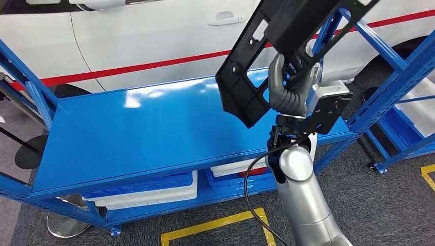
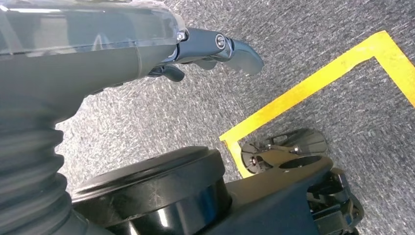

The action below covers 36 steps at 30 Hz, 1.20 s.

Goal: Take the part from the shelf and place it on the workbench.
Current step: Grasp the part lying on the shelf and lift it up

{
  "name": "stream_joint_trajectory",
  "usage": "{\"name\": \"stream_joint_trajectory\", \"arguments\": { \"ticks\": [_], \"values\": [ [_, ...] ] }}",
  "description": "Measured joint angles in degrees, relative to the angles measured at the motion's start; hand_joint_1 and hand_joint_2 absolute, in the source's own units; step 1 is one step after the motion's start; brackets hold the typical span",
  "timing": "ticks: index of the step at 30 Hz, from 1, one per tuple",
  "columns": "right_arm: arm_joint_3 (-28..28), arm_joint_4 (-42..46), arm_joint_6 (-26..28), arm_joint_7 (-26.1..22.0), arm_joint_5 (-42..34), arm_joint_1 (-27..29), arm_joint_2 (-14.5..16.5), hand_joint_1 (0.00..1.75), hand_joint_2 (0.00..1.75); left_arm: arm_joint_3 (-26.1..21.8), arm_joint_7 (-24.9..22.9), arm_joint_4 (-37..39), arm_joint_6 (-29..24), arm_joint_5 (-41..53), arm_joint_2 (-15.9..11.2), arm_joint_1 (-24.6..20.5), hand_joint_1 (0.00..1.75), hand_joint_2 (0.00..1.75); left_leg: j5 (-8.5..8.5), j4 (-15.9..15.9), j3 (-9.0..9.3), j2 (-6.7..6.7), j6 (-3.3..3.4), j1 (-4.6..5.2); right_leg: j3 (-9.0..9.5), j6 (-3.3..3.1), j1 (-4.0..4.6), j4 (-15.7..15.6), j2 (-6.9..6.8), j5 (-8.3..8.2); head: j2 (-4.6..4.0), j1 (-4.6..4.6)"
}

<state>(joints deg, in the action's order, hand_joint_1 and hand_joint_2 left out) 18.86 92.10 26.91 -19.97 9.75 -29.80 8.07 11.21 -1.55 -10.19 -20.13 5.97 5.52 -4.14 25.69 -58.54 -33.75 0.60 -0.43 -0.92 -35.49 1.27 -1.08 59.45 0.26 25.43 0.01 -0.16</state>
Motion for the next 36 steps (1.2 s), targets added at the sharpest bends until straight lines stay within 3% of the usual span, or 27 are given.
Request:
{"name": "stream_joint_trajectory", "arguments": {
  "ticks": [3,4,6,7,8,9,12,14,16,18,20,22,23,24,25,27,29,32,33,34,36],
  "values": [
    [-0.27,0.81,-7.08,-1.26,-7.23,2.88,0.21,1.75,1.75,-0.09,-0.38,0.00,0.57,0.01,-0.02,-0.06,0.00,1.75,1.45,-1.28,-0.38,-0.12,-0.79,-0.19,0.07,-1.28,-0.12,-0.39,-0.03,-0.39,-0.01,-0.02],
    [-0.28,0.91,-9.59,-1.61,-9.63,3.64,0.31,1.75,1.75,-0.14,-0.44,0.00,0.80,-0.03,-0.02,-0.14,0.00,1.75,3.13,-3.63,-1.26,-0.18,-0.88,-0.22,0.11,-1.68,-0.16,-0.54,-0.12,-0.50,-0.01,-0.04],
    [-0.30,0.85,-13.62,-2.14,-13.48,5.16,0.43,1.75,1.75,-0.31,-0.42,0.00,1.16,-0.12,-0.02,-0.39,0.00,1.75,7.23,-11.21,-4.12,-0.25,-0.87,-0.20,0.04,-2.13,0.23,-0.53,-0.32,-0.53,-0.01,-0.07],
    [-0.30,0.72,-15.22,-2.37,-14.95,5.95,0.44,1.75,1.75,-0.39,-0.39,0.00,1.26,-0.15,-0.02,-0.54,0.00,1.75,8.67,-14.66,-5.34,-0.25,-0.84,-0.18,0.00,-2.26,0.46,-0.51,-0.41,-0.56,-0.01,-0.07],
    [-0.30,0.52,-16.39,-2.57,-15.90,6.67,0.44,1.75,1.75,-0.44,-0.37,0.00,1.28,-0.14,-0.02,-0.64,0.00,1.75,8.98,-16.22,-5.67,-0.25,-0.74,-0.16,-0.04,-2.35,0.68,-0.49,-0.46,-0.60,-0.01,-0.06],
    [-0.30,0.29,-17.19,-2.75,-16.47,7.26,0.45,1.75,1.75,-0.47,-0.38,0.00,1.27,-0.13,-0.02,-0.68,0.00,1.75,8.17,-15.42,-4.91,-0.25,-0.56,-0.13,-0.07,-2.40,0.86,-0.45,-0.44,-0.64,-0.01,-0.06],
    [-0.32,-0.23,-18.31,-3.08,-17.24,8.16,0.46,1.75,1.75,-0.55,-0.45,0.01,1.25,-0.06,-0.04,-0.49,0.00,1.75,3.55,-4.56,0.94,-0.24,0.45,0.26,-0.23,-2.34,1.18,-0.13,-0.22,-0.74,-0.01,-0.03],
    [-0.37,-0.50,-19.36,-3.25,-17.75,8.47,0.47,1.75,1.75,-0.68,-0.46,0.02,1.25,-0.01,-0.07,-0.32,0.00,1.75,2.61,-0.61,2.65,-0.20,0.86,0.69,-0.73,-1.88,1.15,0.13,-0.19,-1.04,-0.01,-0.01],
    [-0.39,-0.91,-21.21,-3.49,-18.39,9.09,0.48,1.75,1.75,-0.82,-0.46,0.02,1.25,0.04,-0.08,-0.23,0.00,1.75,2.21,-0.19,2.51,-0.10,1.14,0.83,-1.04,-1.17,1.05,0.12,-0.21,-1.51,0.00,0.00],
    [-0.37,-1.36,-23.25,-3.81,-18.87,9.84,0.47,1.75,1.75,-0.89,-0.49,0.02,1.29,0.05,0.01,-0.29,0.00,1.75,1.37,0.40,2.39,-0.18,1.72,0.61,-1.46,-0.48,0.97,1.00,-0.19,-0.49,-0.01,0.11],
    [-0.35,-1.88,-25.09,-4.17,-19.14,10.30,0.44,1.75,1.75,-0.92,-0.54,0.02,1.40,0.06,0.09,-0.39,0.00,1.75,0.59,0.83,2.01,-0.42,2.24,0.44,-3.29,0.12,0.73,5.72,-0.18,3.38,-0.01,0.29],
    [-0.29,-2.62,-27.53,-5.04,-19.64,10.81,0.25,1.75,1.75,-0.95,-0.63,0.02,1.57,0.19,0.09,-0.39,0.00,1.75,0.08,0.76,1.23,-0.55,2.42,0.47,-5.71,0.59,0.41,12.76,-0.20,7.33,-0.01,0.40],
    [-0.20,-3.00,-29.10,-5.72,-19.96,11.14,0.06,1.75,1.75,-0.95,-0.68,0.02,1.66,0.28,0.09,-0.38,0.00,1.75,-0.14,0.65,0.82,-0.57,2.37,0.47,-6.11,0.76,0.24,14.79,-0.21,7.97,-0.01,0.40],
    [-0.04,-3.36,-31.05,-6.59,-20.43,11.42,-0.16,1.75,1.75,-0.96,-0.73,0.02,1.75,0.40,0.09,-0.37,0.00,1.75,-0.34,0.51,0.43,-0.56,2.29,0.46,-5.54,0.87,0.08,14.88,-0.22,7.60,-0.01,0.40],
    [0.20,-3.63,-33.58,-7.71,-21.09,11.61,-0.39,1.75,1.75,-0.96,-0.79,0.02,1.84,0.55,0.09,-0.38,0.00,1.75,-0.49,0.32,0.07,-0.55,2.17,0.44,-3.74,0.93,-0.08,12.62,-0.23,6.30,-0.01,0.40],
    [0.84,-3.87,-39.84,-10.30,-22.82,11.71,-0.88,1.75,1.75,-0.96,-0.95,0.01,2.02,0.86,0.09,-0.43,0.00,1.75,-0.71,-0.04,-0.44,-0.52,1.83,0.49,1.39,0.80,-0.23,4.79,-0.24,3.80,0.01,0.39],
    [1.39,-3.58,-46.80,-12.37,-24.45,11.96,-1.32,1.75,1.75,-0.96,-1.04,0.01,2.15,1.08,0.07,-0.49,0.00,1.75,-1.03,-0.17,-0.67,-0.49,1.26,0.59,4.16,0.28,0.06,0.02,-0.18,2.87,0.00,0.38],
    [1.98,-2.51,-54.46,-13.11,-25.99,12.75,-1.62,1.75,1.75,-0.96,-1.04,0.02,2.28,1.22,0.03,-0.45,0.00,1.75,-1.44,-0.16,-0.97,-0.43,0.15,0.50,3.88,-0.89,0.28,-0.85,-0.20,2.26,0.00,0.37],
    [2.17,-2.15,-55.97,-13.07,-26.30,12.97,-1.65,1.75,1.75,-0.96,-1.02,0.02,2.29,1.24,0.02,-0.43,0.00,1.75,-0.71,-0.73,-1.34,-0.41,-0.13,0.44,3.63,-1.41,0.21,-1.06,-0.27,1.86,-0.01,0.34],
    [2.34,-1.80,-57.07,-13.02,-26.58,13.17,-1.65,1.75,1.75,-0.96,-0.98,0.02,2.30,1.25,0.00,-0.44,0.00,1.75,0.81,-2.24,-1.95,-0.39,-0.33,0.40,3.33,-1.94,0.13,-1.30,-0.37,1.41,-0.01,0.28],
    [2.63,-1.18,-59.24,-12.94,-27.34,13.62,-1.64,1.75,1.75,-0.96,-0.86,0.02,2.34,1.26,-0.02,-0.60,0.00,1.75,5.66,-8.55,-3.93,-0.41,-0.57,0.30,2.48,-2.57,0.28,-1.42,-0.52,0.64,-0.01,0.17]
  ]
}}
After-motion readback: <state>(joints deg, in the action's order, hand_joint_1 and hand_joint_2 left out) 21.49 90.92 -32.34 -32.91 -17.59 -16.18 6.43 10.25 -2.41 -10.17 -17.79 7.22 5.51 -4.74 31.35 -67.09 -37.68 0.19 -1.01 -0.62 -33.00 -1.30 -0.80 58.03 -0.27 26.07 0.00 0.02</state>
